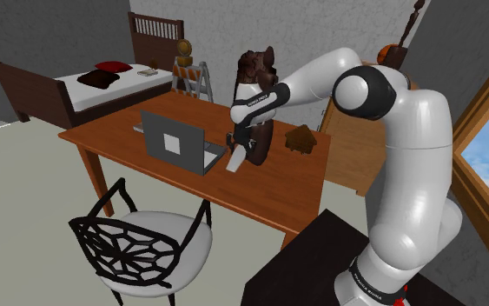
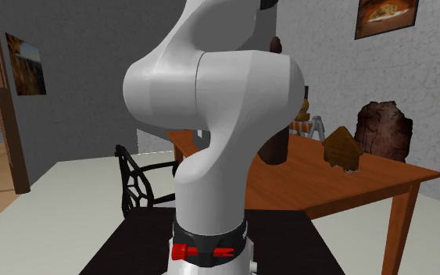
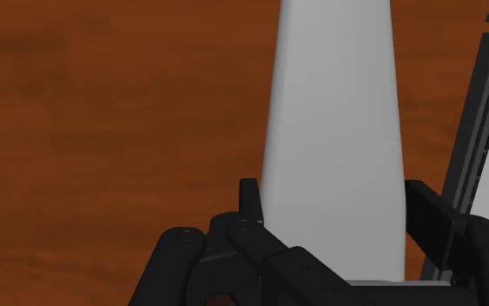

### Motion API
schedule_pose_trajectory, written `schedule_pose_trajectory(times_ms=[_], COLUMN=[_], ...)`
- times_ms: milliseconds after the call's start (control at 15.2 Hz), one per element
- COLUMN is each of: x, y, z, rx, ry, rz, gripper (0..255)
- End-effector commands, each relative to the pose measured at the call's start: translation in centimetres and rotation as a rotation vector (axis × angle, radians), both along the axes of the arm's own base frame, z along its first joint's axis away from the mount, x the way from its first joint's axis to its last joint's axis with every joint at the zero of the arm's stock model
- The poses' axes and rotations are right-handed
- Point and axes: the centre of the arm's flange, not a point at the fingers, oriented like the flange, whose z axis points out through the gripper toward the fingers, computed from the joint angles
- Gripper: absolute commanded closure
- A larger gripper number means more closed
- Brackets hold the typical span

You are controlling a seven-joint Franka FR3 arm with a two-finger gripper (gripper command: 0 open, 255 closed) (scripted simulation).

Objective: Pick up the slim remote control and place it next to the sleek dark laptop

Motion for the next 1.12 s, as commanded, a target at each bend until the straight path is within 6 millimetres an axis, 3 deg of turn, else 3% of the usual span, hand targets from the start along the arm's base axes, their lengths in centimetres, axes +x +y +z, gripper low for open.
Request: schedule_pose_trajectory(times_ms=[0, 1056], x=[-0.1, -0.1], y=[0.0, 0.0], z=[-1.1, -9.6], rx=[0.0, 0.0], ry=[0.0, 0.0], rz=[-0.001, -0.001], gripper=[255, 255])
